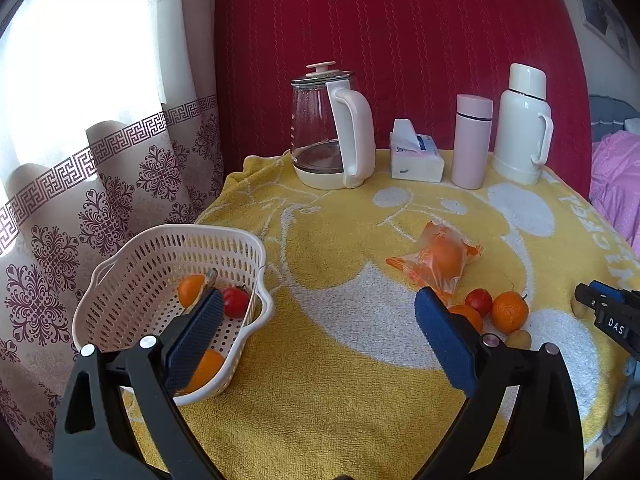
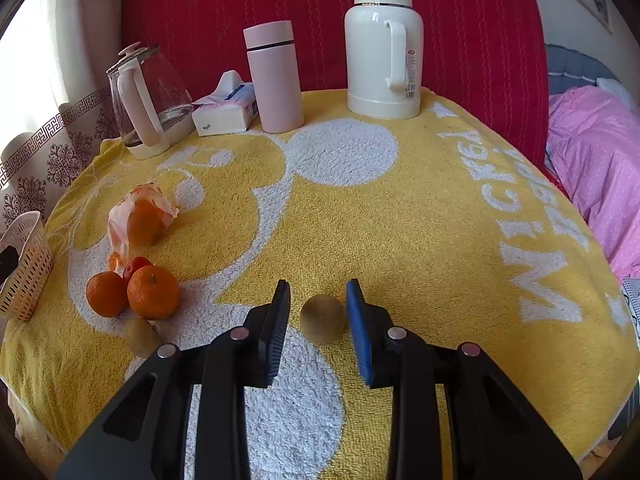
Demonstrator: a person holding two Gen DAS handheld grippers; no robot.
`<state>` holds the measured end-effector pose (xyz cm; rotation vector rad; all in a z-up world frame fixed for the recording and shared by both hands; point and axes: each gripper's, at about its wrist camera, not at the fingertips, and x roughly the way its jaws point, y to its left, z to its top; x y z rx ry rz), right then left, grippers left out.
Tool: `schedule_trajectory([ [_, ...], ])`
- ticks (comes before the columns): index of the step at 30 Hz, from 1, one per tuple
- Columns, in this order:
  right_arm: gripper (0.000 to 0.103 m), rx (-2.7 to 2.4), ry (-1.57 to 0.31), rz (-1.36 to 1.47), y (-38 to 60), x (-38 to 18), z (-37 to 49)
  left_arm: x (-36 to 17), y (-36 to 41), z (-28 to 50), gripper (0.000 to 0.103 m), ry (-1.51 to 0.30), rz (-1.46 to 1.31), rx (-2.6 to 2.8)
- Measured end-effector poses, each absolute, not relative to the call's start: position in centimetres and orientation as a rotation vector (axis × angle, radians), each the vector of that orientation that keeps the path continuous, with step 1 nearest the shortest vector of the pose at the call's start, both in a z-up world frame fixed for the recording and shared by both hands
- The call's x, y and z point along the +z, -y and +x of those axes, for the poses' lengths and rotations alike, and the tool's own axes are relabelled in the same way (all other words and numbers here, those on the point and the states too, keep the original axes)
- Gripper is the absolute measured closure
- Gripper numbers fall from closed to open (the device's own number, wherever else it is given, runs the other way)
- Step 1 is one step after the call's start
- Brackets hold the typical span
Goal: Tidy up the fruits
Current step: 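Move the right tool toward the kiwi and open it, then grasp the orange-printed bag of mandarins with the left tool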
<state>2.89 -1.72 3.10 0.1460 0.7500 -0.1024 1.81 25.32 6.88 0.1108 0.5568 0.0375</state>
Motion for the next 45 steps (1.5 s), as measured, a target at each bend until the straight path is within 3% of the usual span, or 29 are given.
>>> schedule_trajectory([
  [22, 0.074, -0.050, -0.762, 0.212, 2.1, 2.7, 2.8, 2.5, -16.8, 15.0, 0.006, -0.789, 0.120, -0.202],
  [24, 0.074, -0.045, -0.763, 0.215, 2.1, 2.7, 2.8, 2.3, -16.6, 15.5, 0.011, -0.796, 0.112, -0.221],
  [29, 0.074, -0.038, -0.764, 0.218, 2.1, 2.7, 2.8, 1.3, -15.8, 16.2, 0.035, -0.831, 0.106, -0.281],
  [32, 0.074, -0.036, -0.765, 0.217, 2.1, 2.7, 2.8, 0.2, -15.7, 16.3, 0.040, -0.851, 0.115, -0.272],
  [45, 0.074, -0.035, -0.763, 0.212, 2.1, 2.8, 2.8, 0.8, -16.6, 15.4, 0.049, -0.800, 0.070, -0.257],
])
